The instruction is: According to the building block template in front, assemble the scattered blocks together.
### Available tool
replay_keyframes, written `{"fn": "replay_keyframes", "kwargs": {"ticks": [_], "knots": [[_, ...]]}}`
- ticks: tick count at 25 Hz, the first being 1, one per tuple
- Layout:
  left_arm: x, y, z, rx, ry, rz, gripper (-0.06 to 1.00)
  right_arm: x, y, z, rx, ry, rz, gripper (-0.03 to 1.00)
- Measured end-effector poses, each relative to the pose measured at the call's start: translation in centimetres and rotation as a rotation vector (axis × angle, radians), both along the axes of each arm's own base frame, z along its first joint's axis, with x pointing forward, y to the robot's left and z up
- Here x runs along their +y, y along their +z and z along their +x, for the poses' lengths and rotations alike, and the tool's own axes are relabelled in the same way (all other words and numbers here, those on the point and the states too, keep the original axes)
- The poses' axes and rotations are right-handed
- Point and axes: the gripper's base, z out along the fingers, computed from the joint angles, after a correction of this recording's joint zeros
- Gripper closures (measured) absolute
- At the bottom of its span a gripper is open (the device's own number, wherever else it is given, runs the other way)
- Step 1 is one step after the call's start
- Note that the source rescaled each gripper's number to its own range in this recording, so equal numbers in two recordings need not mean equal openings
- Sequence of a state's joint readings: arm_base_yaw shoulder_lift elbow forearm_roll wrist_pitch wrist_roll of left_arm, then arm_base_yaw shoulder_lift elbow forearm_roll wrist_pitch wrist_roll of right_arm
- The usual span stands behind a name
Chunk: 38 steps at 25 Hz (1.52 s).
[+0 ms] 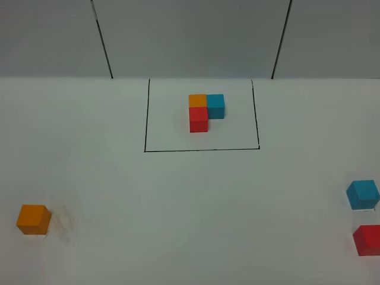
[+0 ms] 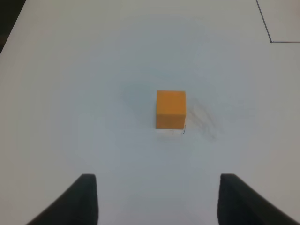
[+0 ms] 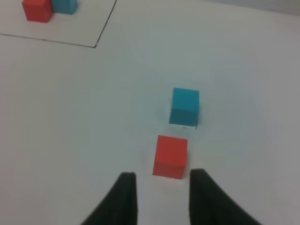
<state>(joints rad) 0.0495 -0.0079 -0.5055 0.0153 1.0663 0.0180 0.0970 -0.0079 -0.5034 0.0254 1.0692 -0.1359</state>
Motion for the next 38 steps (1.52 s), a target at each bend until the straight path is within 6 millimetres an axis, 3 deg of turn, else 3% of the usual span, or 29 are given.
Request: {"fn": "replay_keyframes", "kwargs": {"ticks": [29,34,38], "knots": [[0.0,0.0,0.2,0.01,0.005,-0.01,0.72,0.0,0.0,0.0,0.0,0.0,0.0,0.97],[0.2,1.2,2.2,0.115,0.046,-0.047,0.68,0.0,0.0,0.0,0.0,0.0,0.0,0.97],[0.4,3.2,5.7,0.249,0.076,-0.078,0.57,0.0,0.0,0.0,0.0,0.0,0.0,0.97]]}}
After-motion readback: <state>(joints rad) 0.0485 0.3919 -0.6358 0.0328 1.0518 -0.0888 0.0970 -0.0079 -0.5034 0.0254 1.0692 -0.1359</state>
